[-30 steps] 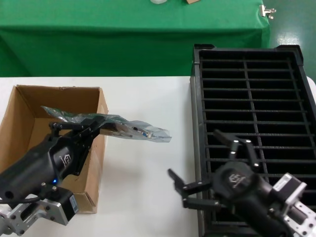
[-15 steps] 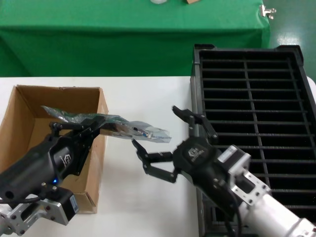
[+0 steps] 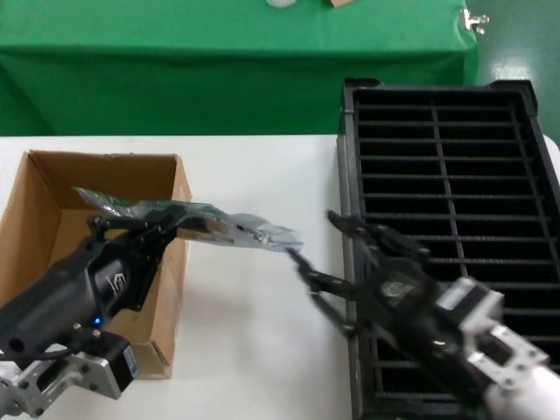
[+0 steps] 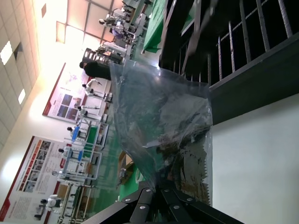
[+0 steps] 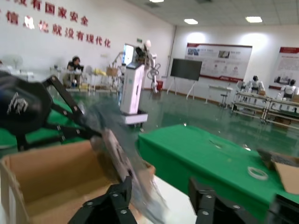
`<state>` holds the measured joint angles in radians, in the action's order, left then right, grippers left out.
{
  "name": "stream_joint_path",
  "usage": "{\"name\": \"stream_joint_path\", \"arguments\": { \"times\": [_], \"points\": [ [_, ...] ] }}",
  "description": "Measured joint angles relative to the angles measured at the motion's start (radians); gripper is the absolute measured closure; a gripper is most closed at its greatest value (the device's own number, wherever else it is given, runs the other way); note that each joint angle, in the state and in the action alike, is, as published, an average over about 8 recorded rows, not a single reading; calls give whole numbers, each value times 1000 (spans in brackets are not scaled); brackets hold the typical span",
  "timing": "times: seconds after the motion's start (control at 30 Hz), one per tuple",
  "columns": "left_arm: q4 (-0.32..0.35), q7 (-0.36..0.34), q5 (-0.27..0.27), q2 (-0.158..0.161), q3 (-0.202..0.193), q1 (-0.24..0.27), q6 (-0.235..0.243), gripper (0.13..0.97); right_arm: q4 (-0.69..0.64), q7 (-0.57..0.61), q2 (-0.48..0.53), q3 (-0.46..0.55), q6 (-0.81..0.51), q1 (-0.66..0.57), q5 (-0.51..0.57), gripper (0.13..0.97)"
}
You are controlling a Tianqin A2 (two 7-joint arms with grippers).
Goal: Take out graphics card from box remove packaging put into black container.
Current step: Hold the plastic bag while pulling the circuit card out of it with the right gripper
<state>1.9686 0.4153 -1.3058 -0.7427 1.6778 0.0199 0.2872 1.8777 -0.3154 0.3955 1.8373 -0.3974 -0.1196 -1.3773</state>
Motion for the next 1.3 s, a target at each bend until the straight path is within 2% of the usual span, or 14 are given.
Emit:
{"name": "stream_joint_path", "arguments": {
  "times": [0.17,0.3,0.57,0.87,1.3],
  "points": [
    [0,-1,1,-1,1,0,-1,958,39,1,81,-55,-25,23,-57,714],
    [0,-2,1,-2,2,0,-2,958,39,44,102,-65,-38,13,-122,714],
    [0,-4,1,-3,3,1,-4,958,19,135,116,-40,-83,-12,-234,862],
    [0,-5,2,-5,4,1,-5,958,8,161,114,10,-93,-24,-266,944],
    [0,-6,2,-6,5,1,-6,958,-15,133,100,71,-70,-61,-230,959]
  ]
}}
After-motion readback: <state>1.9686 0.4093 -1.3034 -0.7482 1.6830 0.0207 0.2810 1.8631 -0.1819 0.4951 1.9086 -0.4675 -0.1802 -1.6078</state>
